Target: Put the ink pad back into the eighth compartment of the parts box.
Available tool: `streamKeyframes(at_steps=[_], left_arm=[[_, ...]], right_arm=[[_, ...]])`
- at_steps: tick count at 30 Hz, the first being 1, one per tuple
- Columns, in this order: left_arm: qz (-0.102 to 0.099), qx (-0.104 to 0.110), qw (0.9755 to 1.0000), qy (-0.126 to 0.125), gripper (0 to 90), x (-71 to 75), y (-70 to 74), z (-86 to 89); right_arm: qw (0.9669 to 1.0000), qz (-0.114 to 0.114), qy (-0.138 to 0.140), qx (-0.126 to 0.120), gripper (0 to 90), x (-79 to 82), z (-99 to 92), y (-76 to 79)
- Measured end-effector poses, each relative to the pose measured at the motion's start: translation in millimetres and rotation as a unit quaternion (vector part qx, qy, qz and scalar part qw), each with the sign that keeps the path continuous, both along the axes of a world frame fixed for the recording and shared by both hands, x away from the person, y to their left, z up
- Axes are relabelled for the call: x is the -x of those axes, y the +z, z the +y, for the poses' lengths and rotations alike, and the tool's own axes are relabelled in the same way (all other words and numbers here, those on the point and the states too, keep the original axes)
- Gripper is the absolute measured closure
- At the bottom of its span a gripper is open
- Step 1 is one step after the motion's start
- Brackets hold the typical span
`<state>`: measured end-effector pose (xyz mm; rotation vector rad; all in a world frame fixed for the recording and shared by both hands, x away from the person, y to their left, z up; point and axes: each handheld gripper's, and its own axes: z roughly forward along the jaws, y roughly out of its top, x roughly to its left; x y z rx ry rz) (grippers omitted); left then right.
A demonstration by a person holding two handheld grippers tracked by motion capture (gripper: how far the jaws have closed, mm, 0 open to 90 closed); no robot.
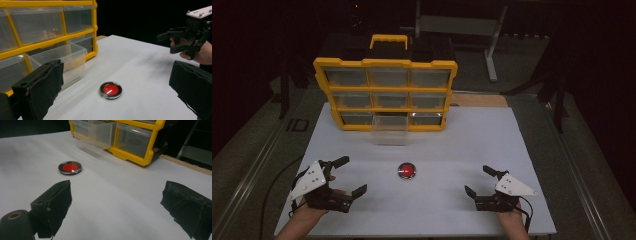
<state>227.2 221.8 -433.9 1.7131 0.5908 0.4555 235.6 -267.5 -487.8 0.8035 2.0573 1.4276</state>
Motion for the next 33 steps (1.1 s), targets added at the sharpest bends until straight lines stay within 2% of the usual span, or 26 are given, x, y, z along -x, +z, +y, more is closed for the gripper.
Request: streamKeyframes(at_steps=[4, 6, 13, 18, 22, 25, 29, 33], left_arm=[[-0.004, -0.008, 0.9999, -0.013, 0.0, -5.2, 8.5, -7.7], [0.001, -0.009, 0.9997, -0.024, 0.0, -8.7, 13.4, -11.7], [-0.016, -0.019, 0.9989, -0.041, 0.0, -20.6, 28.9, -28.4], [-0.018, -0.028, 0.998, -0.054, 0.0, -30.3, 36.5, -40.5], [-0.01, -0.031, 0.9972, -0.067, 0.0, -37.8, 37.5, -50.9], [-0.003, -0.033, 0.9956, -0.088, 0.0, -43.2, 35.6, -59.2], [0.012, -0.055, 0.9924, -0.11, 0.0, -48.5, 31.9, -72.7], [0.014, -0.064, 0.9906, -0.12, 0.0, -52.6, 26.6, -83.7]], right_arm=[[1.0, 0.0, 0.005, -0.004, 8.7, 0.6, -0.6, 1.2], [1.0, -0.001, 0.006, -0.005, 8.7, 0.7, -0.5, 1.3], [0.9999, 0.0, 0.006, -0.011, 8.7, 0.8, -2.2, 2.7], [0.9999, 0.0, 0.005, -0.013, 8.7, 0.7, -3.6, 3.1], [0.9999, 0.0, 0.005, -0.013, 8.7, 0.5, -3.5, 3.2], [0.9999, 0.0, 0.005, -0.013, 8.7, 0.3, -3.7, 3.3], [0.9999, 0.0, 0.003, -0.014, 8.7, 0.8, -4.0, 3.5], [0.9999, -0.004, 0.009, -0.012, 8.7, 0.9, -3.4, 3.1]])
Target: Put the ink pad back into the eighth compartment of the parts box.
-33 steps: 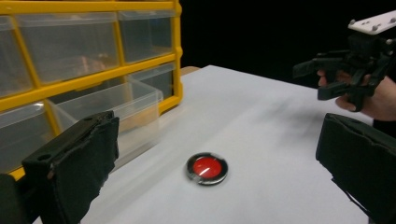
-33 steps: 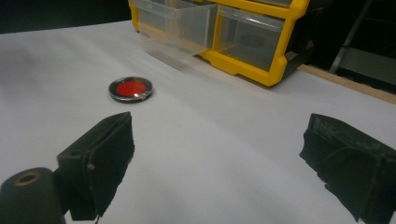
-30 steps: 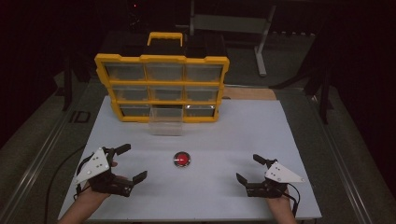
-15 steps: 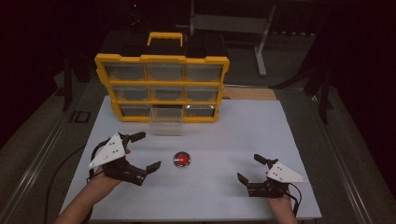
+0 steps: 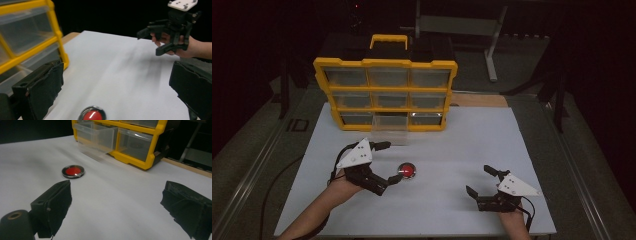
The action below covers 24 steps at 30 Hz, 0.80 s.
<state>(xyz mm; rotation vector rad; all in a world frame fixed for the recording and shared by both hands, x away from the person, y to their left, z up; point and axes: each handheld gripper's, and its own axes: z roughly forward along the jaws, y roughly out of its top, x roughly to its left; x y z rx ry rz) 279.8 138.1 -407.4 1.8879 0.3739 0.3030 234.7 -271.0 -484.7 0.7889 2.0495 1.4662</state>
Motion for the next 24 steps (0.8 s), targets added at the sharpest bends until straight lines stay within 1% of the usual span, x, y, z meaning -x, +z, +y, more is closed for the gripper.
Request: streamKeyframes(at_steps=[6, 10, 12, 14, 24], left_arm=[[0.014, -0.017, 0.9997, -0.007, 0.0, -8.3, -12.2, -10.7], [0.018, -0.031, 0.9993, -0.01, 0.0, -12.0, -20.9, -16.7], [0.022, -0.038, 0.9989, -0.013, 0.0, -14.5, -25.8, -19.6], [0.027, -0.041, 0.9987, -0.014, 0.0, -16.6, -29.7, -21.5], [0.044, -0.066, 0.9967, -0.015, 0.0, -28.8, -48.2, -30.2]], right_arm=[[1.0, 0.003, 0.001, 0.001, 8.7, -0.2, 1.2, -0.6], [1.0, 0.004, 0.002, 0.002, 8.7, -0.6, 1.8, -1.3], [1.0, 0.006, 0.003, 0.002, 8.7, -0.7, 2.1, -1.6], [1.0, 0.006, 0.003, 0.003, 8.7, -0.9, 2.3, -1.9], [1.0, 0.008, 0.005, 0.003, 8.7, -1.0, 2.9, -2.3]])
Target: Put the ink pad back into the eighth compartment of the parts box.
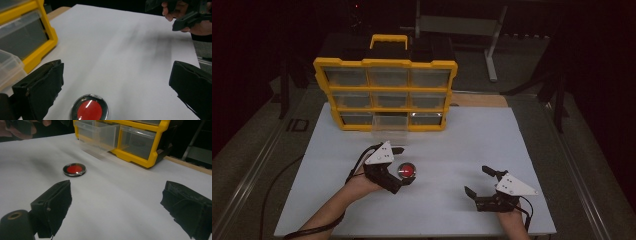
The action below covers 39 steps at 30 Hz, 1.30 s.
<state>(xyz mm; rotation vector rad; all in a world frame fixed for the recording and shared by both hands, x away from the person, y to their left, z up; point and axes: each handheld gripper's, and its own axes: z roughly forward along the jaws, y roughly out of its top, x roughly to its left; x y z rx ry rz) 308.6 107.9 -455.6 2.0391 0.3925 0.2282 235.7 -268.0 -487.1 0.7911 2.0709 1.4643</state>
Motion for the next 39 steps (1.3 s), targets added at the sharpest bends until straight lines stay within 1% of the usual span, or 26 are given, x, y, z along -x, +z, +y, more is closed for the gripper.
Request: streamKeyframes(at_steps=[1, 2, 7, 10, 15, 18, 22, 26, 29, 32, 35, 38, 39], left_arm=[[0.002, -0.002, 1.0, -0.003, 0.0, -1.3, -2.0, -0.6], [0.003, -0.006, 1.0, 0.0, 0.3, -2.3, -4.1, -1.5], [0.017, -0.017, 0.9997, 0.002, 0.3, -7.6, -13.9, -5.1], [0.026, -0.03, 0.9992, 0.003, 0.4, -11.0, -18.7, -6.8], [0.03, -0.062, 0.9976, 0.001, 1.1, -15.1, -27.8, -10.7], [0.036, -0.084, 0.9958, 0.002, 1.4, -18.3, -34.5, -13.4], [0.045, -0.099, 0.9941, 0.0, 2.6, -21.7, -41.7, -15.5], [0.049, -0.12, 0.9916, -0.001, 4.5, -25.4, -48.5, -17.3], [0.053, -0.129, 0.9902, 0.001, 6.1, -28.6, -52.0, -17.8], [0.054, -0.134, 0.9895, 0.0, 10.0, -31.7, -54.4, -17.5], [0.058, -0.145, 0.9877, -0.004, 13.1, -34.4, -56.3, -18.1], [0.063, -0.153, 0.9862, -0.001, 15.4, -37.5, -58.2, -18.1], [0.062, -0.159, 0.9854, 0.003, 15.5, -38.6, -58.8, -18.1]], right_arm=[[1.0, 0.0, 0.0, 0.0, 8.7, 0.0, 0.1, -0.1], [1.0, 0.0, 0.0, 0.0, 8.7, 0.0, 0.0, -0.2], [1.0, 0.001, 0.001, 0.0, 8.7, -0.2, 0.1, -0.6], [1.0, 0.002, 0.0, -0.001, 8.7, -0.2, 0.2, -0.5], [1.0, 0.002, 0.002, 0.003, 8.7, -0.8, 0.4, -1.3], [1.0, 0.002, 0.003, 0.004, 8.7, -0.8, 0.7, -1.3], [1.0, 0.002, 0.003, 0.004, 8.7, -0.6, 0.2, -1.0], [1.0, 0.002, 0.002, 0.003, 8.7, -0.7, -0.4, -1.1], [1.0, 0.003, 0.003, 0.003, 8.8, -1.0, -0.3, -1.5], [1.0, 0.005, 0.002, 0.007, 8.8, -1.1, 0.5, -2.0], [0.9999, 0.005, 0.005, 0.01, 8.8, -1.1, 1.6, -2.4], [0.9999, 0.005, 0.005, 0.01, 8.7, -1.0, 2.1, -2.3], [0.9999, 0.005, 0.005, 0.01, 8.8, -0.9, 2.3, -2.2]])
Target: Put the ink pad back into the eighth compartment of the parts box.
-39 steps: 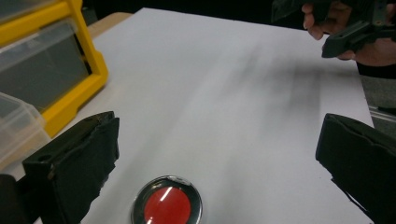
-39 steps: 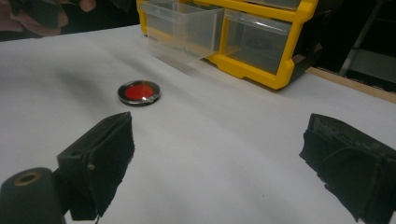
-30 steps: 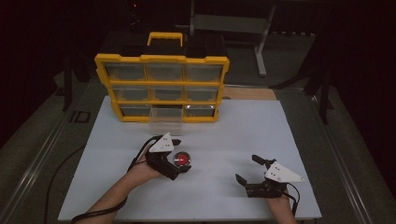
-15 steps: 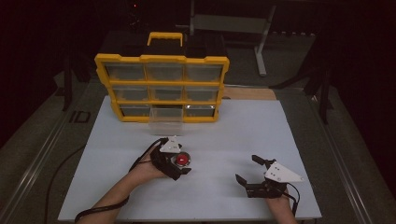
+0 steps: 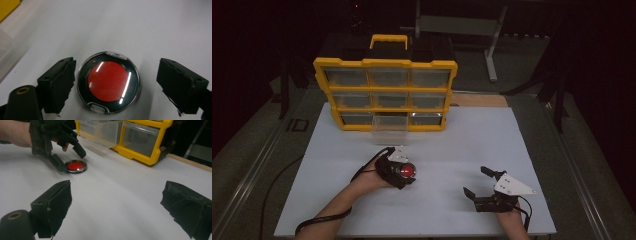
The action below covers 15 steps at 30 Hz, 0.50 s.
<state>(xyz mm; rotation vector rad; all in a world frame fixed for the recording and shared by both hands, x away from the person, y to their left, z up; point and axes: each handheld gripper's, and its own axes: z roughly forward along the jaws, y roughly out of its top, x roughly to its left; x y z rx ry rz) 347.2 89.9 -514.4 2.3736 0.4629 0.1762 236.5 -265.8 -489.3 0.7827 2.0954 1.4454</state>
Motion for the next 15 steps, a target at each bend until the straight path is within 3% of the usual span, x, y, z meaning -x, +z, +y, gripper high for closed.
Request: streamKeyframes(at_steps=[6, 10, 15], left_arm=[[0.007, -0.006, 0.9999, 0.006, 19.3, -5.5, -8.5, 3.3], [0.009, 0.001, 0.9999, 0.009, 23.5, -7.1, -8.5, 5.3], [0.007, -0.004, 1.0, 0.005, 26.5, -7.9, -7.5, 4.3]], right_arm=[[1.0, 0.001, -0.002, 0.006, 8.7, 0.1, 1.0, -0.4], [1.0, 0.0, -0.002, 0.004, 8.7, 0.1, 1.0, 0.1], [1.0, -0.001, -0.002, 0.005, 8.7, 0.5, 1.3, 0.3]])
